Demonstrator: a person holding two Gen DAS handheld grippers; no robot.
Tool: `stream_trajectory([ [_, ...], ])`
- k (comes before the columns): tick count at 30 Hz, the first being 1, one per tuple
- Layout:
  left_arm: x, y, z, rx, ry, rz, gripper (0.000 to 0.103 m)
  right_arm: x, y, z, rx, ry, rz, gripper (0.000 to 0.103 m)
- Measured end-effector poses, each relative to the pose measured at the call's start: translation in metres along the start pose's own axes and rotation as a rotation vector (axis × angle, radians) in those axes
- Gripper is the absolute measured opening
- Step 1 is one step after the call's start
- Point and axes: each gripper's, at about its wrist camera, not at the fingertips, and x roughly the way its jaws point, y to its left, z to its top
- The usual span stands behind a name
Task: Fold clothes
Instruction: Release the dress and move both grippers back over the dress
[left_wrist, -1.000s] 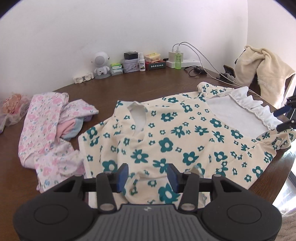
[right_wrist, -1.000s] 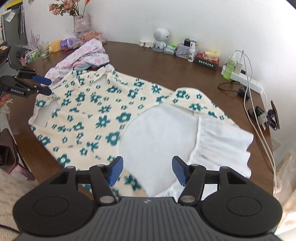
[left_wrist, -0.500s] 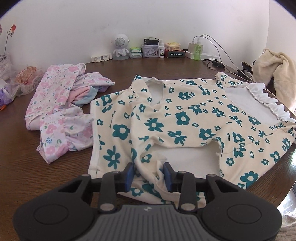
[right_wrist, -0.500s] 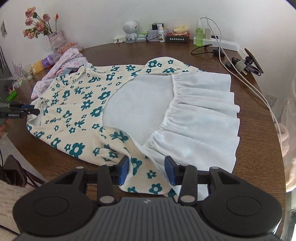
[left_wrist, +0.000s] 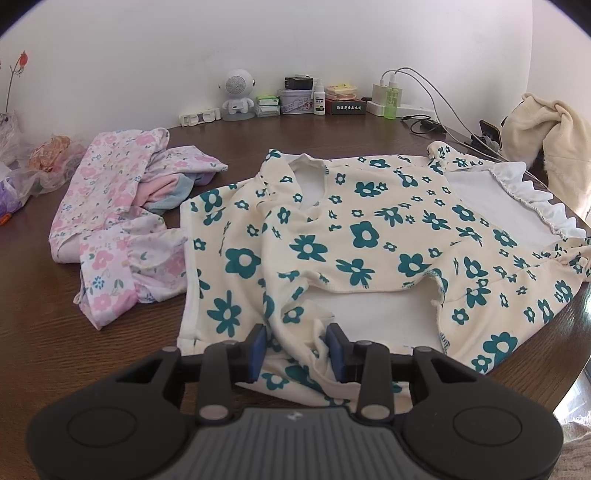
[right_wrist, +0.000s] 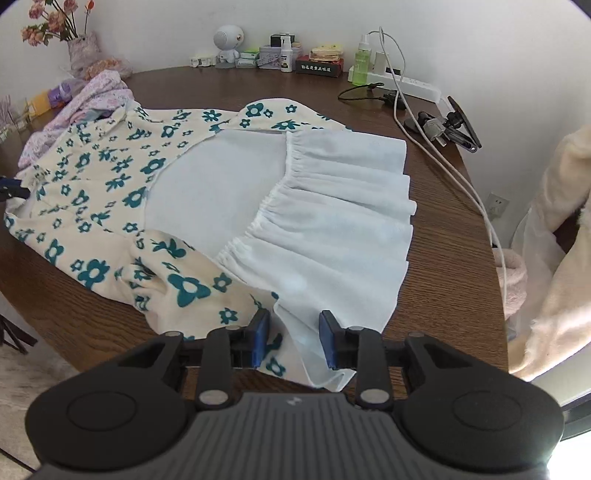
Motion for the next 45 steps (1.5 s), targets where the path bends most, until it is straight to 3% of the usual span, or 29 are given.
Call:
stream_trajectory([
  [3, 0.000, 0.001, 0.000, -0.006, 0.000, 0.004, 0.037, 0.005, 0.006, 0.001, -0.043, -0.019, -0.052, 0.028],
  [10, -0.006, 0.001, 0.000, -0.068, -0.023, 0.023, 0.042, 0.000, -0.005, -0.001, 0.037, -0.026, -0.019, 0.036],
  [12, -0.018, 0.003, 0.000, -0.127, -0.071, 0.039, 0.050, -0.012, -0.005, 0.000, 0.084, -0.068, 0.017, 0.039],
  [15, -0.044, 0.004, -0.003, -0.216, -0.168, 0.040, 0.067, -0.034, 0.004, 0.001, 0.136, -0.151, 0.049, 0.052],
  [17, -0.061, 0.003, -0.007, -0.261, -0.226, 0.038, 0.094, -0.048, 0.013, 0.000, 0.145, -0.199, 0.057, 0.074],
  [18, -0.068, 0.001, -0.010, -0.278, -0.248, 0.041, 0.098, -0.053, 0.020, 0.001, 0.135, -0.216, 0.054, 0.078],
  [21, -0.085, -0.007, -0.020, -0.314, -0.287, 0.060, 0.100, -0.057, 0.041, 0.001, 0.107, -0.229, 0.028, 0.092],
  [22, -0.088, -0.010, -0.025, -0.327, -0.286, 0.071, 0.101, -0.057, 0.048, 0.000, 0.105, -0.230, 0.018, 0.101],
  [23, -0.090, -0.013, -0.029, -0.342, -0.283, 0.082, 0.101, -0.057, 0.056, -0.003, 0.108, -0.234, 0.000, 0.102],
  [28, -0.091, -0.025, -0.046, -0.457, -0.221, 0.099, 0.102, -0.053, 0.081, -0.016, 0.235, -0.251, -0.046, 0.103],
  [32, -0.093, -0.048, -0.050, -0.381, -0.206, 0.112, 0.102, -0.043, 0.100, -0.027, 0.312, -0.207, -0.005, 0.103],
  [35, -0.090, -0.061, -0.052, -0.341, -0.201, 0.133, 0.102, -0.041, 0.116, -0.032, 0.281, -0.196, -0.017, 0.103],
  [39, -0.085, -0.068, -0.059, -0.414, -0.155, 0.125, 0.102, -0.041, 0.120, -0.037, 0.312, -0.185, -0.041, 0.103],
  [45, -0.085, -0.070, -0.060, -0.410, -0.147, 0.128, 0.102, -0.041, 0.118, -0.046, 0.345, -0.171, -0.053, 0.103],
])
